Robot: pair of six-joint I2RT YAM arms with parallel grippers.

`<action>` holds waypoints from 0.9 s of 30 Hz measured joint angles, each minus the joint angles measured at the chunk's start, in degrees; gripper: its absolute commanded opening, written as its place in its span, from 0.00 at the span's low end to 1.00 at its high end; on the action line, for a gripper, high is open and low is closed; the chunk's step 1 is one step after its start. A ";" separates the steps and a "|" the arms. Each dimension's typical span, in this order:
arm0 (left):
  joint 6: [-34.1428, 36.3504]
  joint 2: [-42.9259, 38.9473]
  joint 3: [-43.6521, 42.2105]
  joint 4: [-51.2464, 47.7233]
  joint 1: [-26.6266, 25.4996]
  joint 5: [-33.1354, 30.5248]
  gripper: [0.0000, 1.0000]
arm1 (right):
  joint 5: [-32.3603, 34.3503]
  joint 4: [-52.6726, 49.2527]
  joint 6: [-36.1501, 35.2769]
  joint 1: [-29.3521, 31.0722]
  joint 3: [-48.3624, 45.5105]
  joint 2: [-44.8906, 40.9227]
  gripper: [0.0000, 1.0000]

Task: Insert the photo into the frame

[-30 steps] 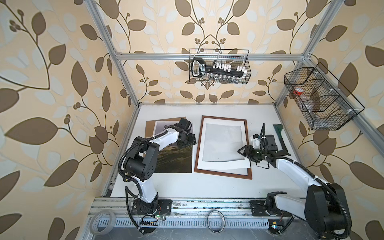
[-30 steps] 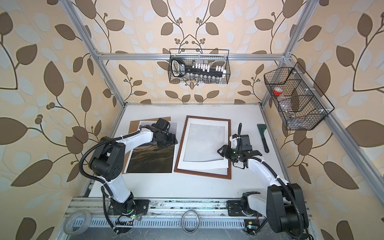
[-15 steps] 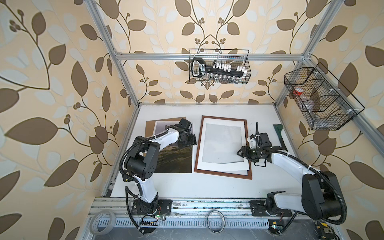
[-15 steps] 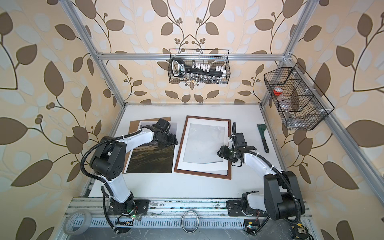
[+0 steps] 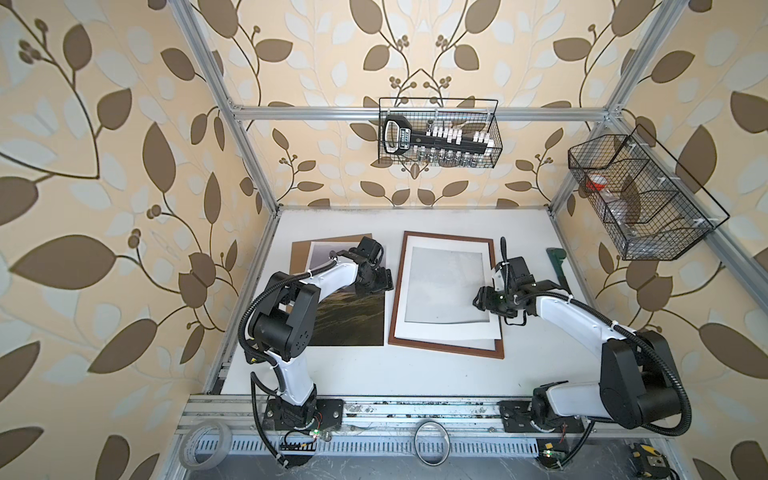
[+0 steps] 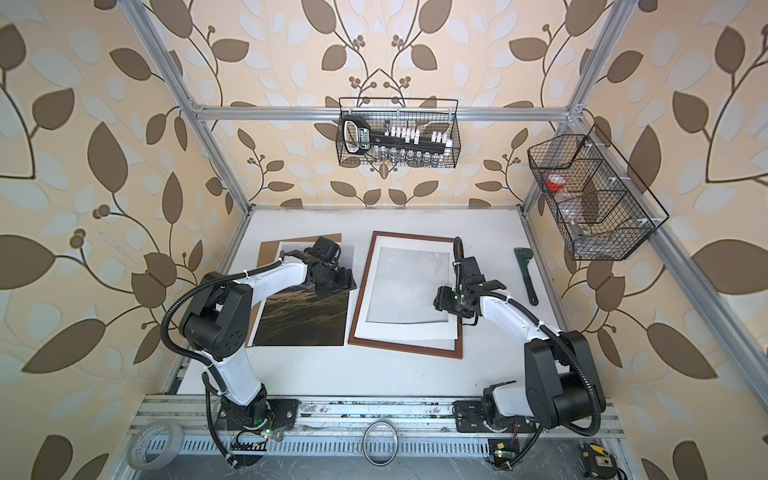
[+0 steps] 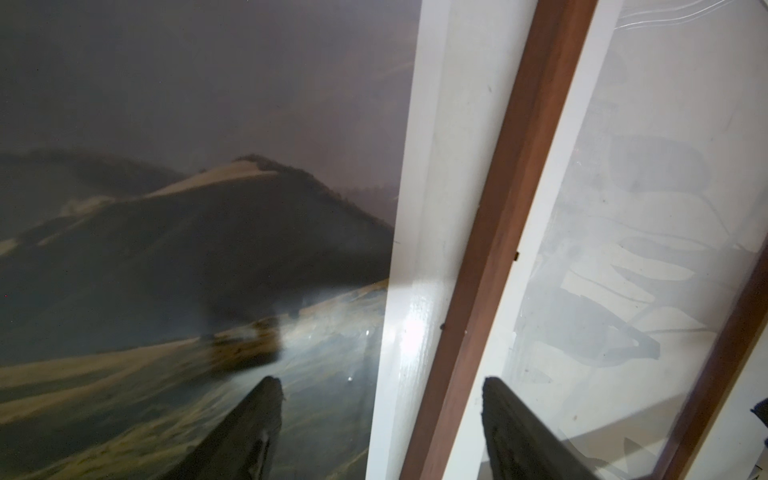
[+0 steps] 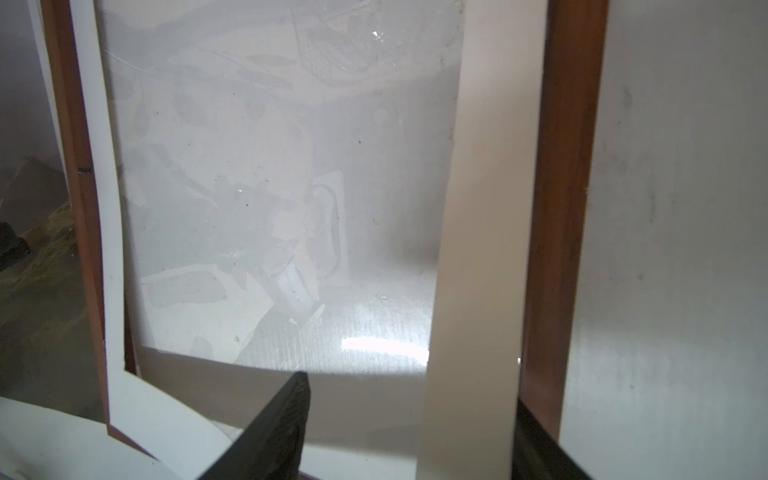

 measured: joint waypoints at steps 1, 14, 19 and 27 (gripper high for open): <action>0.02 0.00 0.00 -0.02 0.00 0.00 0.77 | 0.46 -0.57 -0.17 0.00 0.37 0.33 0.70; 0.28 -0.81 -1.53 -1.05 -0.13 -1.11 0.81 | 11.50 -8.44 -3.04 1.81 3.63 0.15 0.73; -0.09 -1.33 -3.72 -1.18 -1.99 -1.60 0.80 | 14.14 -9.09 -3.48 4.07 2.64 0.33 0.72; -0.31 -1.38 -3.98 -1.27 -8.39 -2.12 0.80 | 15.89 -8.24 -3.39 5.18 -1.66 3.80 0.71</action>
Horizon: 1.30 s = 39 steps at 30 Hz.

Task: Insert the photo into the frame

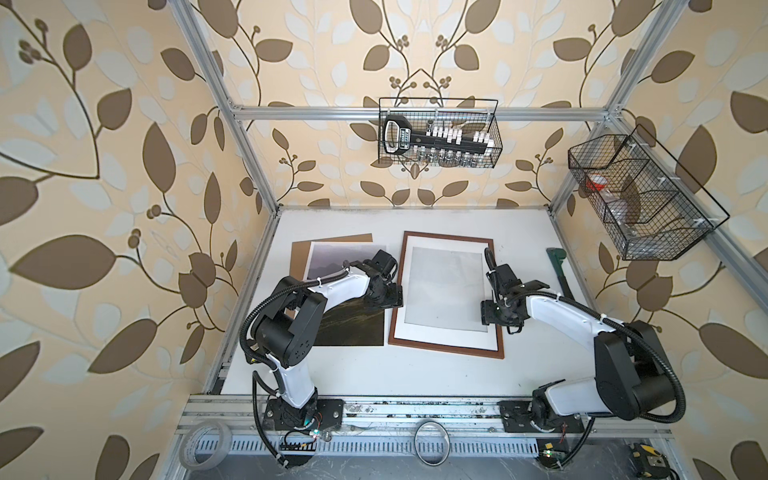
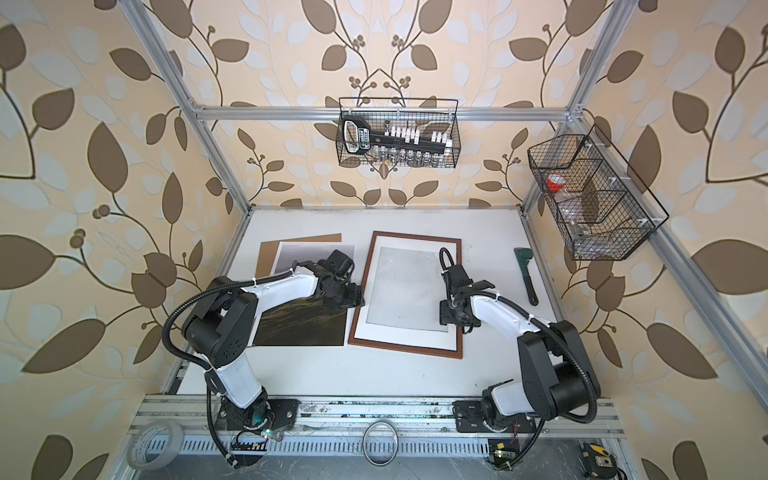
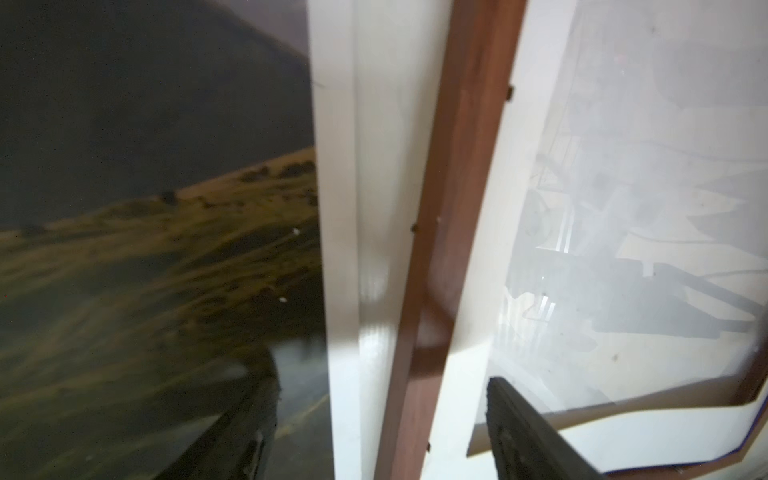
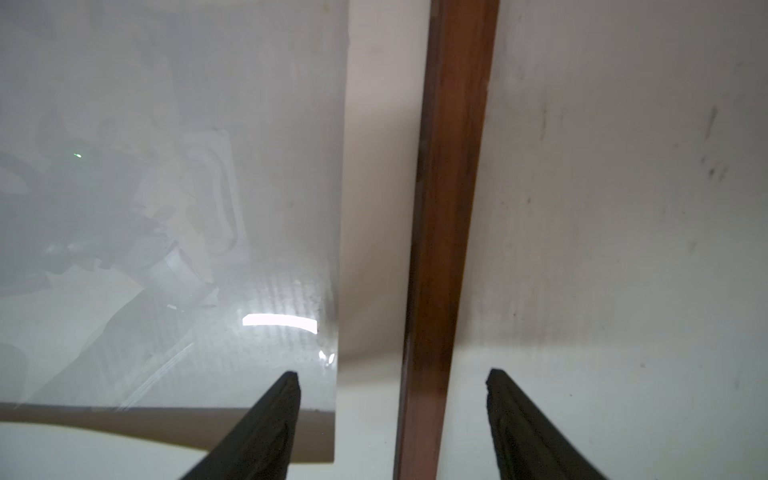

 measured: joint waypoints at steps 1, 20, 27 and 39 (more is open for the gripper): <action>0.02 0.00 0.00 -0.15 -0.37 -0.24 0.80 | 0.39 0.00 0.07 0.02 -0.37 0.85 0.71; 2.40 -5.75 -2.54 -5.20 -1.07 0.28 0.83 | 2.36 -7.08 4.15 4.28 0.42 -8.85 0.71; 3.96 -5.86 -2.54 -6.95 -4.68 -3.54 0.83 | 2.40 -10.75 7.37 7.21 0.42 -10.25 0.71; 4.57 -3.23 -2.60 -6.49 -6.08 -4.92 0.79 | 1.97 -5.09 11.37 7.45 -4.66 -4.17 0.71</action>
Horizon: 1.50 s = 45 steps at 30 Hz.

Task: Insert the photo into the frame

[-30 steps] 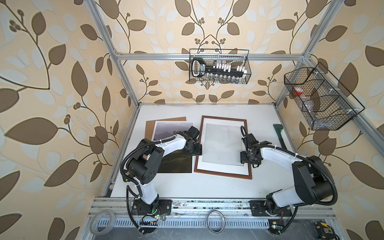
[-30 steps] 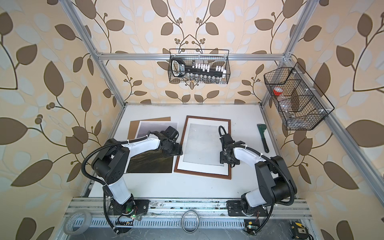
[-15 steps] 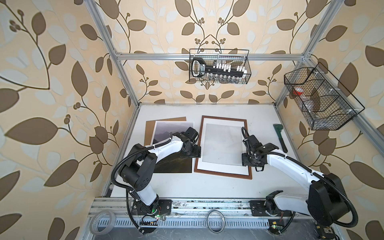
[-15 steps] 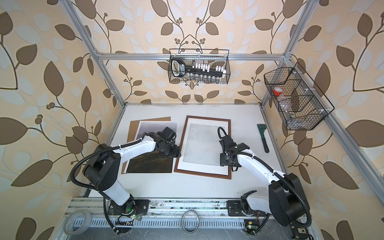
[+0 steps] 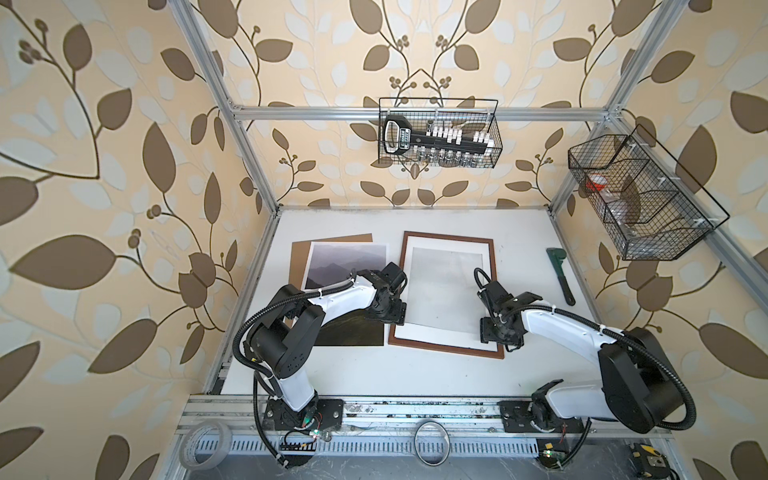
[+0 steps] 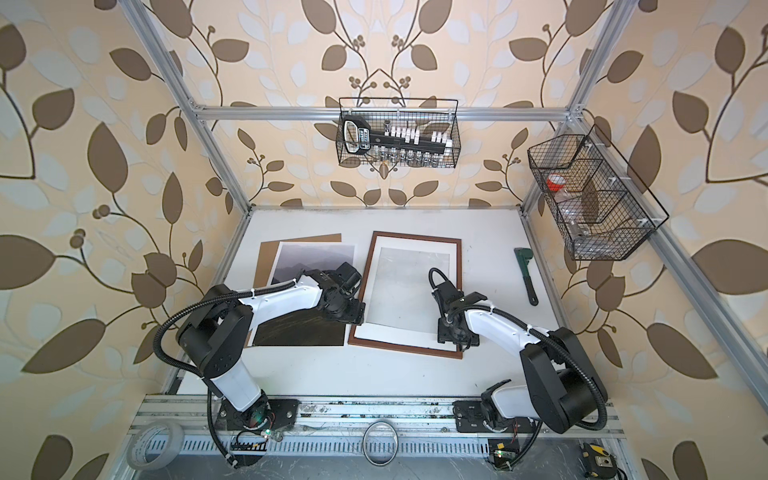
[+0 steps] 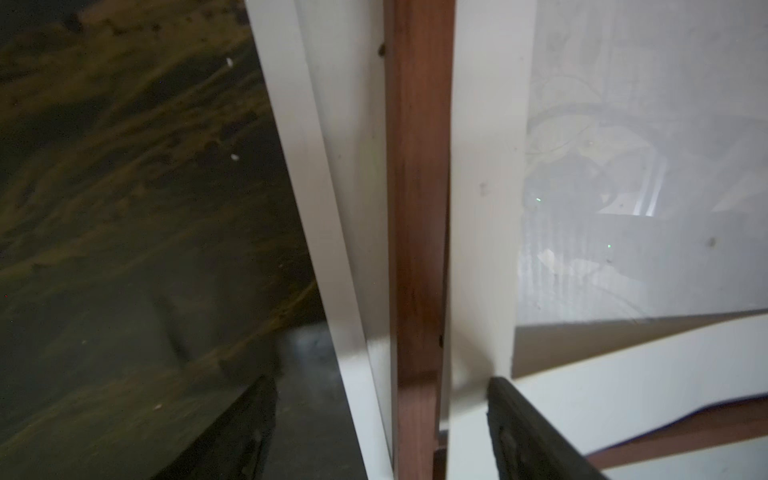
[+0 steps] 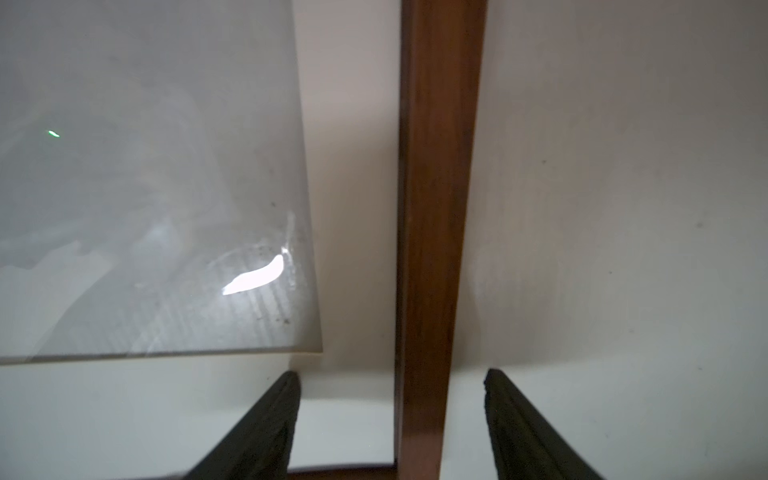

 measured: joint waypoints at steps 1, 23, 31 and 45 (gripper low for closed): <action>0.13 0.02 -0.13 0.13 0.00 0.00 0.78 | 0.04 0.22 0.02 -0.07 -0.02 -0.11 0.71; 1.62 1.22 0.52 1.05 -0.79 4.00 0.75 | -2.29 0.28 -2.01 -5.16 1.92 -7.48 0.71; 2.21 0.61 0.35 -0.24 -0.37 4.22 0.81 | -3.85 -0.66 -0.68 1.22 1.86 -6.16 0.73; 3.82 2.34 1.46 -3.23 -4.42 -0.07 0.74 | -2.45 1.14 -0.02 1.66 0.68 1.31 0.77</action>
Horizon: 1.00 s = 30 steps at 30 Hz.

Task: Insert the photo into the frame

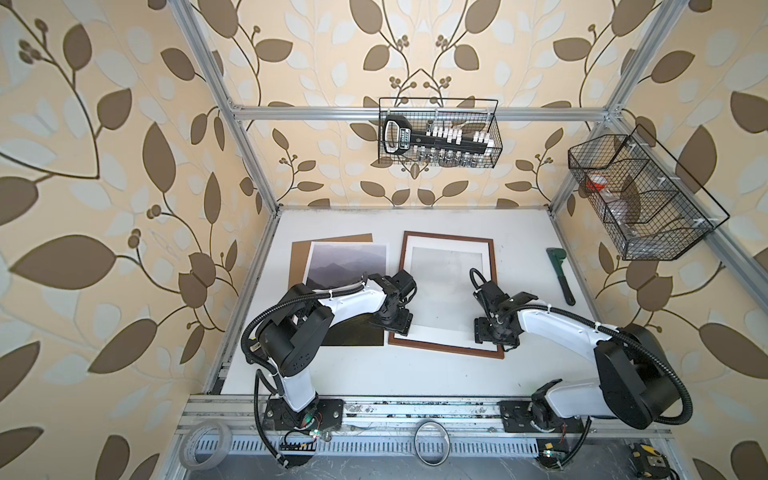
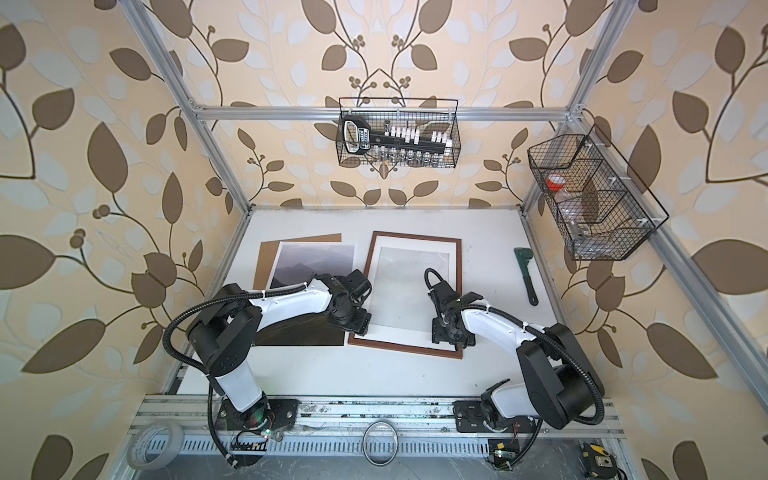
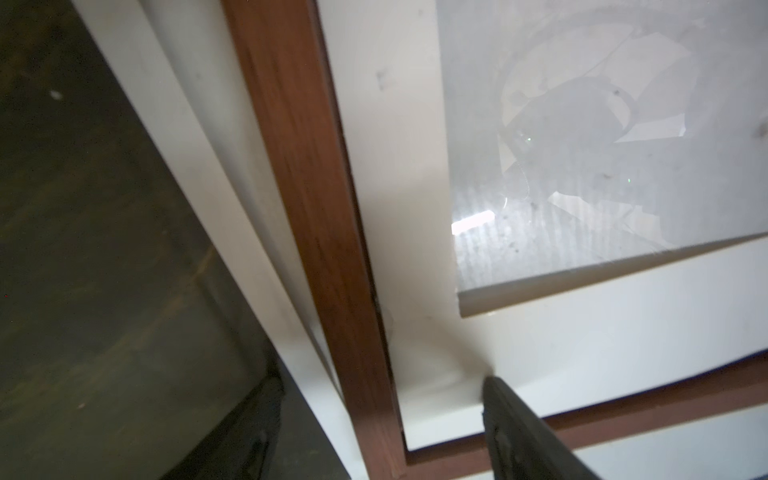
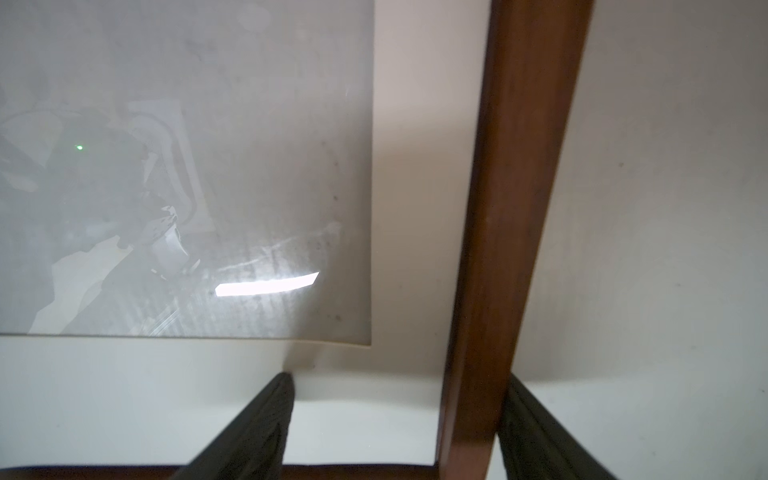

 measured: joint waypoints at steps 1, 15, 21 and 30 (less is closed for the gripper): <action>0.00 0.07 0.02 -0.02 0.00 -0.22 0.73 | 0.02 0.02 0.00 0.00 0.02 0.11 0.77; -0.33 1.29 1.75 1.09 0.04 4.98 0.71 | -1.49 0.92 -1.77 -6.16 0.37 -4.11 0.77; 0.28 0.83 3.08 -0.55 0.83 7.50 0.78 | -1.14 -0.42 -3.78 -13.11 7.52 -8.22 0.86; 1.81 -0.11 13.40 -0.57 11.30 4.07 0.85 | -3.93 13.00 -0.42 -21.97 9.51 -12.28 0.89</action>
